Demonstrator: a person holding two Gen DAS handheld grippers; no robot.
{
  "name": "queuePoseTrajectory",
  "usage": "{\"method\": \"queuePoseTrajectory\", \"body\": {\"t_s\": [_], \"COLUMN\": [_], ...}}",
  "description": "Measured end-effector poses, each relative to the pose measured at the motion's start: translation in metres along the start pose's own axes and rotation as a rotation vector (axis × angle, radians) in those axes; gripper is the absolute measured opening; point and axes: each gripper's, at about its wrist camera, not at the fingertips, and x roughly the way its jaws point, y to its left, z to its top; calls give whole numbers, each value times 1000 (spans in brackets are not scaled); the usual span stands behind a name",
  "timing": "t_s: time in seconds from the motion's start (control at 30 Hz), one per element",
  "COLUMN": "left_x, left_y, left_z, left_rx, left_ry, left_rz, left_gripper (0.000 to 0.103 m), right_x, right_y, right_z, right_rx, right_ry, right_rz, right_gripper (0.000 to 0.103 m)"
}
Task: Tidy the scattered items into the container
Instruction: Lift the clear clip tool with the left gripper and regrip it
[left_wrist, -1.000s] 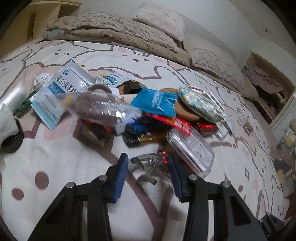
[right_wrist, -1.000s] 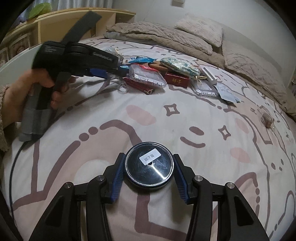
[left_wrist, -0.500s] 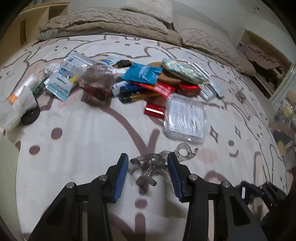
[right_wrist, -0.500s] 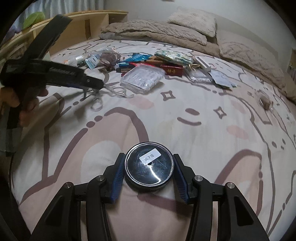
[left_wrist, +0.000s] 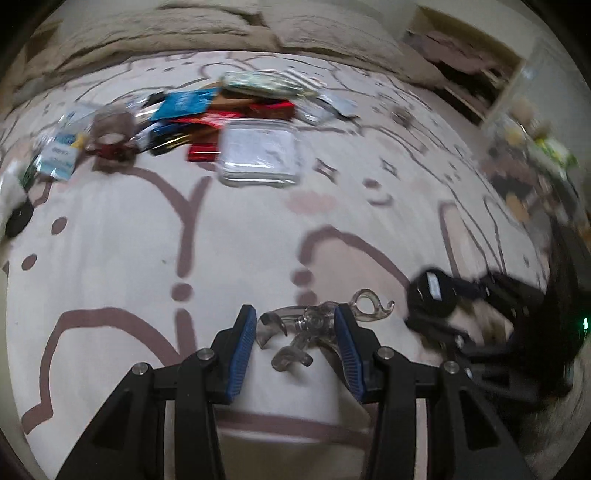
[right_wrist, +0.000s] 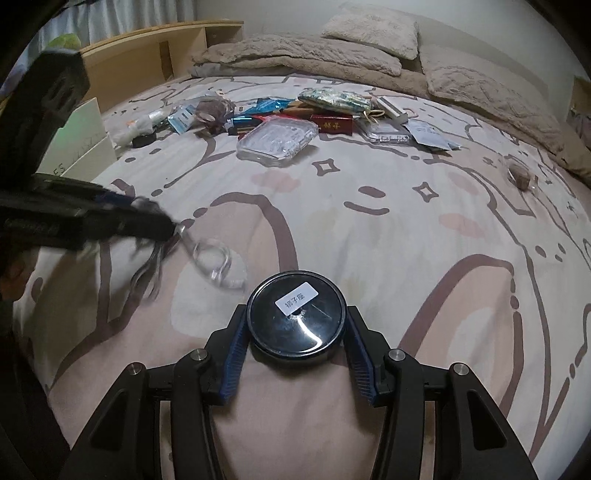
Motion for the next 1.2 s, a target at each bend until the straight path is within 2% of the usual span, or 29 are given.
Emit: {"method": "queuePoseTrajectory", "body": {"t_s": [0.2,0.27,0.3,0.33,0.37,0.4,0.43,0.47,0.6,0.97,1.13,1.2], "left_x": [-1,1,2,2,3,3,5,6,15,17,10,9], "left_y": [-12,-14,-15,-17,-20,-22,-26,-29,-40,-34,-31,-29], "left_z": [-10,-12,-13,-14,-15,-17,-18,-20,-23,-28,-30,-31], "left_rx": [23,26,30,37,44,53,64,76,142,131,113,107], "left_ry": [40,46,49,51,52,54,56,59,76,87,93,102], "left_rz": [-23,-16,-15,-15,-13,-10,-6,-1,65,77,97,111], "left_gripper": [46,53,56,64,74,80,86,92,103,103,103,103], "right_x": [1,1,0,0,0,0,1,3,4,5,3,3], "right_y": [-6,-6,-7,-7,-7,-7,-5,-2,6,3,-4,-9], "right_z": [-1,-1,-1,-2,-2,-2,-2,-2,-2,-3,-2,-1], "right_rx": [31,34,35,35,35,32,23,4,-41,-44,-27,-11], "right_ry": [-6,-7,-9,-10,-9,-7,-1,9,26,28,23,16], "right_rz": [35,44,54,63,72,85,98,107,75,94,138,107], "right_gripper": [53,56,60,64,73,85,92,103,103,103,103,103]}}
